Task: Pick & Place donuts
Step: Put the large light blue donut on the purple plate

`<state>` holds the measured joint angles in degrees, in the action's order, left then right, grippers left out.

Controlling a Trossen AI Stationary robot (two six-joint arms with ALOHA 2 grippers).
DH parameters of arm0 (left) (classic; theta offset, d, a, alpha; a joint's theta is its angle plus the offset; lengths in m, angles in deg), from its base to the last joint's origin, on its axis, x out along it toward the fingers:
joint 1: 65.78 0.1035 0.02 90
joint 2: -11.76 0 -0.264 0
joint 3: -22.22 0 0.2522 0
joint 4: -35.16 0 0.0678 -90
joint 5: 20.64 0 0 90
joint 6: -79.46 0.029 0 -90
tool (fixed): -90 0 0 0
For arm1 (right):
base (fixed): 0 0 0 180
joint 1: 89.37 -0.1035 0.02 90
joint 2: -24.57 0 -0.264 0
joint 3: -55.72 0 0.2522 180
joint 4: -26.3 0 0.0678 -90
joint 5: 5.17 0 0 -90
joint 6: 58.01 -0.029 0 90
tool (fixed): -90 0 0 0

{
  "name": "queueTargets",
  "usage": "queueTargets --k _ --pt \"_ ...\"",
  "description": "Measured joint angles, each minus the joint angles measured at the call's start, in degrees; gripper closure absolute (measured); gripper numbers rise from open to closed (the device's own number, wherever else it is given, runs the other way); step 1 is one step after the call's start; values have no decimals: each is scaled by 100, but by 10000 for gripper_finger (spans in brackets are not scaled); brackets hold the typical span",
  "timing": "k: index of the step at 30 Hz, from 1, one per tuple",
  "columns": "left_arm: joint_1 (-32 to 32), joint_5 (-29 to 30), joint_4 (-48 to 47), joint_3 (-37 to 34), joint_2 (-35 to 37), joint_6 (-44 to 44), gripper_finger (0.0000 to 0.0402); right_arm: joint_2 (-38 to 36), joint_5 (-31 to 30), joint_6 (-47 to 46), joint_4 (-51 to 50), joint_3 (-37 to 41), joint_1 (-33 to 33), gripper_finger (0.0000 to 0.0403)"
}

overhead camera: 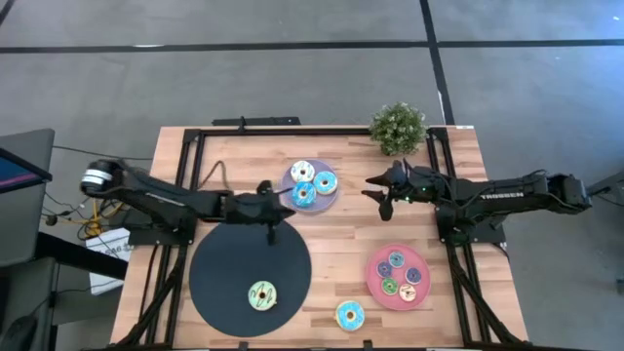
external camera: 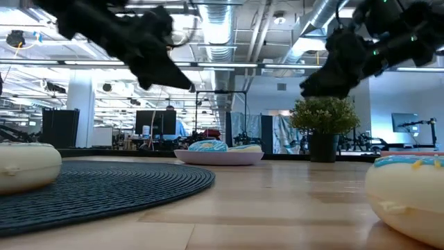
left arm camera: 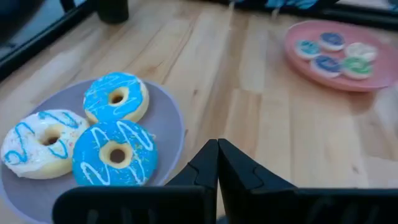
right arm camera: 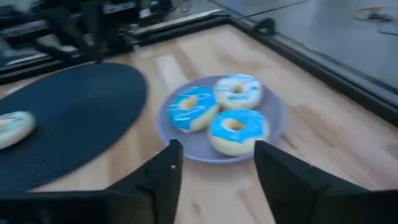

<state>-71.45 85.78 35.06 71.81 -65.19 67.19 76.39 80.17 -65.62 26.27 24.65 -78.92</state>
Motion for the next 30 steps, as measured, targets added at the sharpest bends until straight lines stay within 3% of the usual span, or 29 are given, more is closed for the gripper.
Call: queueTargets --k 5,8,16,21,26,30 --pt "-244 54 18 -553 972 67 401 172 -286 -224 -920 -763 -548 166" --pt "-382 119 -39 -797 1471 176 401 512 -587 -559 -1774 -1363 -1020 154" --pt "-468 367 -262 -1336 2399 580 401 1835 -750 -2339 -3719 -2790 -2066 177" --pt "-439 340 -52 -1841 2788 927 401 2670 -743 -2894 -4086 -3404 -2543 199" --pt "-102 -406 874 -2336 3006 1439 401 3409 -491 -3433 -4499 -4174 -2843 212" --pt "305 -811 954 -2491 3077 1486 401 3931 -163 -4182 -5195 -4883 -3129 213"
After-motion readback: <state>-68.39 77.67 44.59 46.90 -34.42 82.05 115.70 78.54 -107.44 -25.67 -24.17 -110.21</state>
